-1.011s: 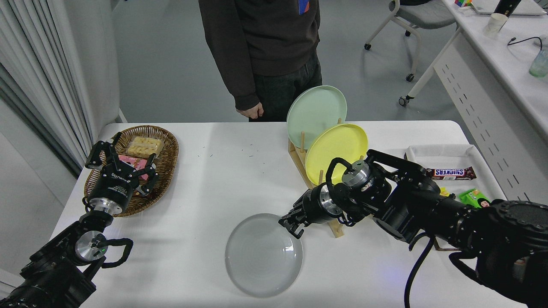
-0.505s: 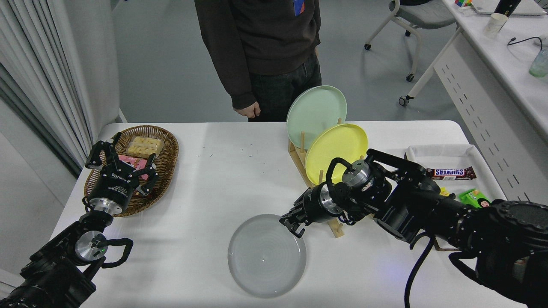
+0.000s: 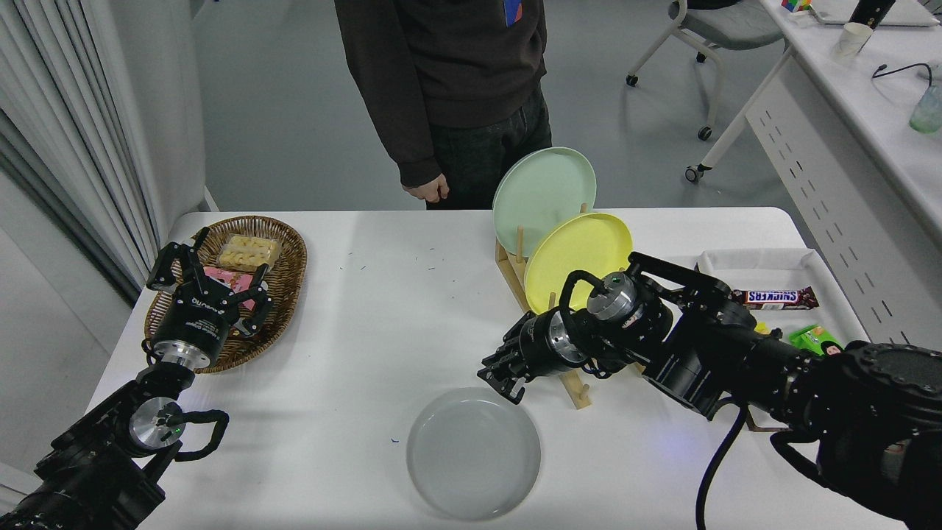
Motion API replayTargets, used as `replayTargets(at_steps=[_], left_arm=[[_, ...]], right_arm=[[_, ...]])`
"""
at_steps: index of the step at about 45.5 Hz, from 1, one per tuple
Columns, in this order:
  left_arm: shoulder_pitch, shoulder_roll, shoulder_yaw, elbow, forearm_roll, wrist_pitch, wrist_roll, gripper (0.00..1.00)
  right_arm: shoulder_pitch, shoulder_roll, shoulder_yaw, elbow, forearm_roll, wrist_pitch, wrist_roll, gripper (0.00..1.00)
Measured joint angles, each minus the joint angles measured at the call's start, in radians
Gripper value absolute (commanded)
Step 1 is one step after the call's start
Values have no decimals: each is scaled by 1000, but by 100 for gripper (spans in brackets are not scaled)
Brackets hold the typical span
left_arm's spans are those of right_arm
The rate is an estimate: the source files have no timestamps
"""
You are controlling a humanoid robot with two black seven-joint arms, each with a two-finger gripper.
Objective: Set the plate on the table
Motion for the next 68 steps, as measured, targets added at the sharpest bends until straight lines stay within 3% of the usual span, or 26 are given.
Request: replayTargets(at_steps=[4, 9, 32, 42, 56, 68], left_arm=[[0, 0, 0, 0, 0, 0, 0, 98], [0, 0, 0, 0, 0, 0, 0, 98], [0, 0, 0, 0, 0, 0, 0, 98], [0, 0, 0, 0, 0, 0, 0, 98], [0, 0, 0, 0, 0, 0, 0, 98], [0, 0, 0, 0, 0, 0, 0, 98]], right_arm=[[21, 0, 0, 1, -37, 44, 0, 96], [49, 0, -1, 2, -67, 95, -1, 99], [293, 0, -59, 2, -181, 470, -3, 99], [390, -8, -68, 7, -216, 557, -3, 99], [516, -157, -74, 25, -236, 677, -2, 99], [515, -340, -45, 116, -263, 728, 0, 99]])
